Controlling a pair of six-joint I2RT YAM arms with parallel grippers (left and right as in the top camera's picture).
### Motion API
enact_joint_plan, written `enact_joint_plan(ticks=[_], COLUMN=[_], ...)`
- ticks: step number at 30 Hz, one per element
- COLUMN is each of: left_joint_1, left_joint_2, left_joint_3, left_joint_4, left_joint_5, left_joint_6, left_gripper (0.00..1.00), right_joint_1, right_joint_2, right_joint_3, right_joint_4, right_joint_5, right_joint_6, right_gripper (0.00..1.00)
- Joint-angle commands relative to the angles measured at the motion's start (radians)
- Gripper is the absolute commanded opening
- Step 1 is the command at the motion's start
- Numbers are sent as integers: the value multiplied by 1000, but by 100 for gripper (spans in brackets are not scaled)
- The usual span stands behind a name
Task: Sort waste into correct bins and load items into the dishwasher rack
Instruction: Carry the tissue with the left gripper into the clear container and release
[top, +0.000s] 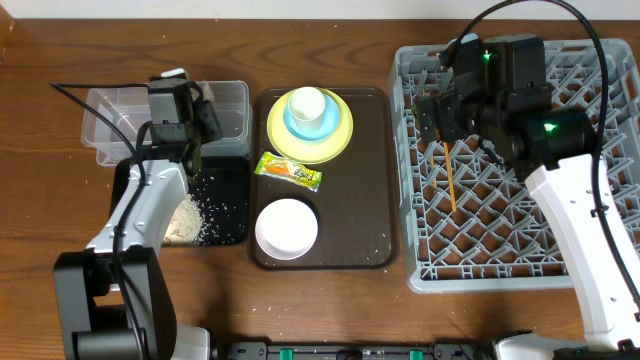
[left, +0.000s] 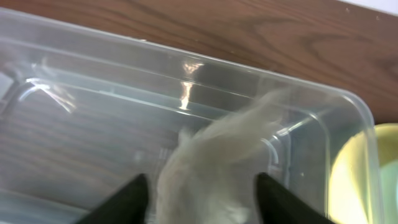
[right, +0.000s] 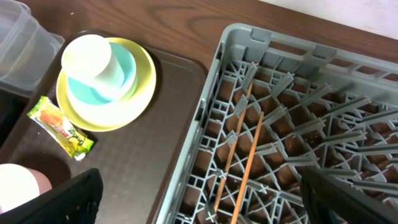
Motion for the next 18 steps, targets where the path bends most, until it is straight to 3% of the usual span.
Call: enact_joint_plan(ticks=[1,5,6,9,13,18], left_joint_1=[-2,-9,-15,-46,-100,-193], left_joint_2=[-21,-104,-135,-224,-270,-251], left_joint_3=[17,18,17,17,17,-30], left_joint_4=[5,-66,-112,-290,-545,-765], left_joint_5=[35,127,150,182,182,181], left_joint_6=[-6,-29,-61,-154,-180,-180], left_gripper=[68,70,65,32,8,6], right_joint_1=[-3,-3,-3,-3,-3,-3], right_joint_2=[5,5,5,5,5,5], right_joint_3=[8,8,8,8,8,8], right_joint_4=[1,1,1,1,1,1], right_joint_5=[3,3,3,3,3,3], right_joint_6=[12,12,12,12,12,12], right_gripper=[99,99,99,99,99,99])
